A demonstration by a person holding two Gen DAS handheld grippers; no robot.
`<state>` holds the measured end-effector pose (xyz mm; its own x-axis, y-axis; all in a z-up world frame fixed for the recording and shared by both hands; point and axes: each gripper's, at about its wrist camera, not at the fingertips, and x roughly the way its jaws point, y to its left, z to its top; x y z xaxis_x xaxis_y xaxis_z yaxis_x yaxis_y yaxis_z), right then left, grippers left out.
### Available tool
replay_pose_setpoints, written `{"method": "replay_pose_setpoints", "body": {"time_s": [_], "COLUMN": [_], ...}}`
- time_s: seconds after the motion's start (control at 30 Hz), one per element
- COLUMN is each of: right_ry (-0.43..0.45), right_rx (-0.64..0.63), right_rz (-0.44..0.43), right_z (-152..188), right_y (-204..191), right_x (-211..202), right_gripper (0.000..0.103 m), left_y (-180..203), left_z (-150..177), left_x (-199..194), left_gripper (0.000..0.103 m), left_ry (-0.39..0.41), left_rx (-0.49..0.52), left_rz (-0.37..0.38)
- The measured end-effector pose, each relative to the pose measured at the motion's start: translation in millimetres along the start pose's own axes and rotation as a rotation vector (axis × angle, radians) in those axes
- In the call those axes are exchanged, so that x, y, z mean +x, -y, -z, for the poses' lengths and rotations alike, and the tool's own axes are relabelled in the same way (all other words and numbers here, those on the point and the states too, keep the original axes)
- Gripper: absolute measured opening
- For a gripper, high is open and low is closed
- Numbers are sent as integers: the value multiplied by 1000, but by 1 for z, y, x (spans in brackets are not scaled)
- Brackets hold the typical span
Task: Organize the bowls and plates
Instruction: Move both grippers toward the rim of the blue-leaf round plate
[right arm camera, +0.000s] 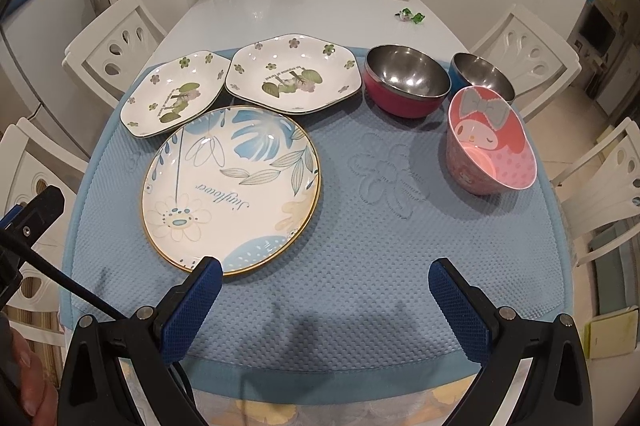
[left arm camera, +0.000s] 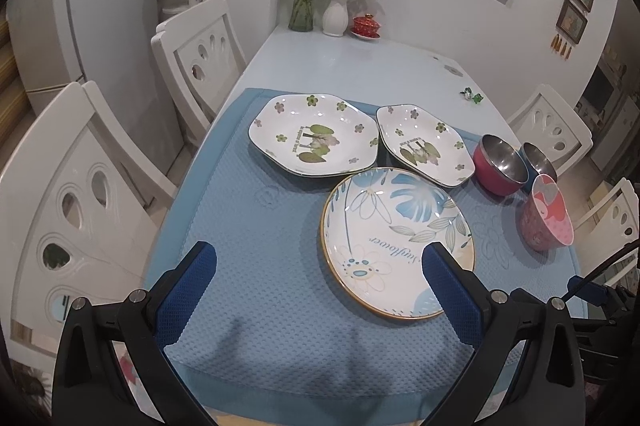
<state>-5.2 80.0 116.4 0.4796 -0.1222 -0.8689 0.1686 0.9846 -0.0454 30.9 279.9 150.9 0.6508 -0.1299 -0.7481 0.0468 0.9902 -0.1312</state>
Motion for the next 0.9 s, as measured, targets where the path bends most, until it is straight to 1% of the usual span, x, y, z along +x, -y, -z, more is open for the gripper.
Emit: {"method": "replay_pose_setpoints", "body": {"time_s": [0.63, 0.77, 0.9], "right_ry": [-22, -17, -25], "right_rx": [4, 5, 22], "right_rz": [-6, 7, -20], "right_z": [1, -4, -13], "right_y": [0, 5, 15], "right_x": [7, 12, 20], "right_gripper": [102, 102, 102], "left_y": [0, -2, -3], "left_z": [4, 3, -1], "left_x": [8, 13, 21], "left_gripper": [103, 103, 103], "left_ry": [-17, -21, -18], "left_rx": [1, 15, 36], "left_rz": [-6, -15, -20]}}
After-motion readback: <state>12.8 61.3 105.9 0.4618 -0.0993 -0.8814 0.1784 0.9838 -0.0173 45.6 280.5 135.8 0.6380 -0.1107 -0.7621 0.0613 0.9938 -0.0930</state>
